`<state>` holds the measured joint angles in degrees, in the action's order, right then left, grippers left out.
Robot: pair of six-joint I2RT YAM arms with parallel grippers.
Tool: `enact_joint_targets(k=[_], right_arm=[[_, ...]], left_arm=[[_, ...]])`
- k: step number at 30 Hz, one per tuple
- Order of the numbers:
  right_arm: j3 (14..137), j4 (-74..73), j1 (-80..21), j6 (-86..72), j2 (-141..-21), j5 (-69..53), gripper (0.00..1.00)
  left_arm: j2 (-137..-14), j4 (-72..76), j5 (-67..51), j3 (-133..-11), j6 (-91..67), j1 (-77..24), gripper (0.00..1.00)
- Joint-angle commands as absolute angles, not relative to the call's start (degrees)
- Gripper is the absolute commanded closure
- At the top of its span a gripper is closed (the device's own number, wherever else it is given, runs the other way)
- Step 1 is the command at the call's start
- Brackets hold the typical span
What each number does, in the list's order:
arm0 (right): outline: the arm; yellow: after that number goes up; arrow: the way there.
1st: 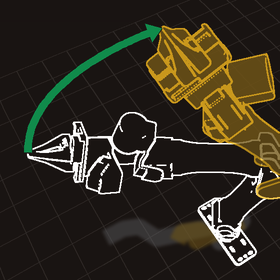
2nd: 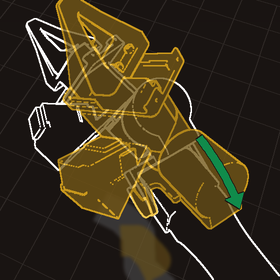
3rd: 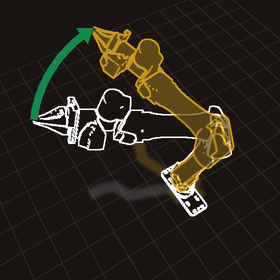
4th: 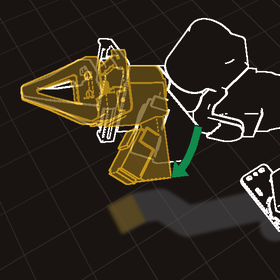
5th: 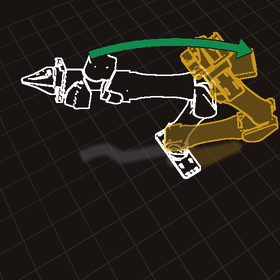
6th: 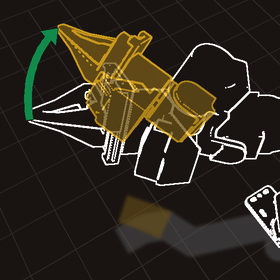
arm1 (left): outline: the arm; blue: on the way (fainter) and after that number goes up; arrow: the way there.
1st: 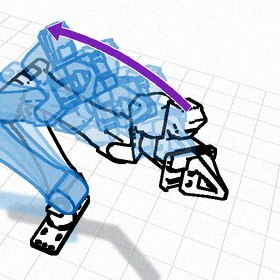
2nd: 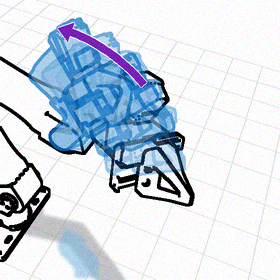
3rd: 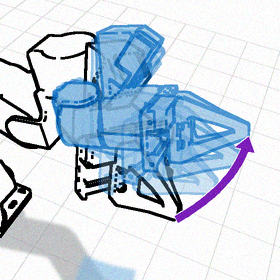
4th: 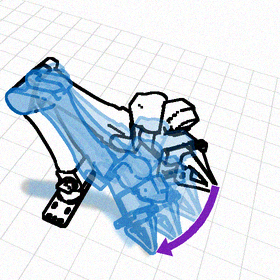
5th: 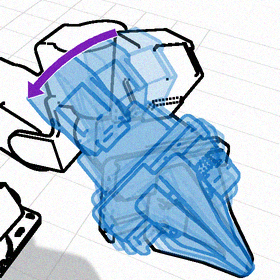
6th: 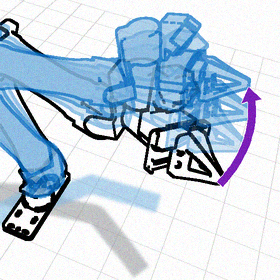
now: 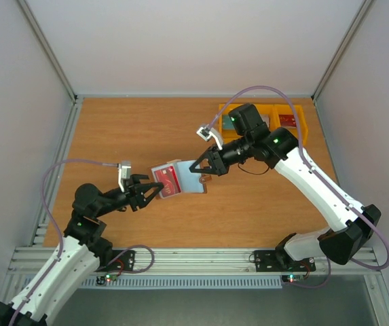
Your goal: Take the credit cards out of the card holder
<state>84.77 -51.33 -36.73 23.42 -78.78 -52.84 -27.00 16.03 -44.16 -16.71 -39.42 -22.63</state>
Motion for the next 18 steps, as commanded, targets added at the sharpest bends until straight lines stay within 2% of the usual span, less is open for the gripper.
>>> enact_joint_targets(k=[1, 2, 5, 6, 8, 9, 10, 11, 13, 15, 18], right_arm=[[85.1, -49.7, -37.3, 24.5, -79.0, -54.5, 0.99], [85.2, -49.6, -37.4, 24.5, -79.1, -54.7, 0.99], [85.2, -49.4, -37.3, 25.1, -79.1, -55.8, 0.99], [85.2, -49.6, -37.3, 25.7, -79.1, -55.9, 0.99], [85.0, -50.5, -37.1, 27.6, -79.0, -54.4, 0.99], [85.0, -51.1, -36.9, 28.2, -79.1, -52.3, 0.94], [85.1, -51.9, -36.4, 28.3, -79.2, -49.2, 0.79], [85.7, -52.7, -35.5, 27.5, -79.3, -43.4, 0.69], [86.9, -54.7, -32.4, 25.0, -79.5, -35.2, 0.58], [87.9, -55.1, -28.3, 21.9, -78.5, -29.9, 0.55], [88.6, -53.7, -28.3, 20.4, -74.9, -19.3, 0.56]], left_arm=[[-27.3, 21.3, -45.4, -16.7, -38.7, -22.9, 0.5], [-27.2, 21.3, -45.4, -16.7, -38.5, -22.9, 0.58], [-27.0, 21.2, -45.4, -16.8, -37.9, -23.0, 0.94], [-26.9, 21.2, -45.3, -16.8, -37.9, -23.0, 0.99], [-26.5, 21.2, -45.1, -16.7, -37.8, -23.0, 1.0], [-26.3, 21.0, -44.7, -16.7, -37.8, -23.0, 1.0], [-26.0, 19.8, -44.0, -16.8, -37.8, -23.0, 1.0], [-25.6, 18.5, -42.7, -17.0, -37.9, -23.0, 1.0], [-25.2, 15.5, -39.8, -17.4, -38.7, -22.9, 1.0], [-25.2, 13.0, -37.2, -17.7, -38.8, -22.9, 1.0], [-25.0, 11.3, -33.9, -17.5, -38.0, -22.9, 1.0]])
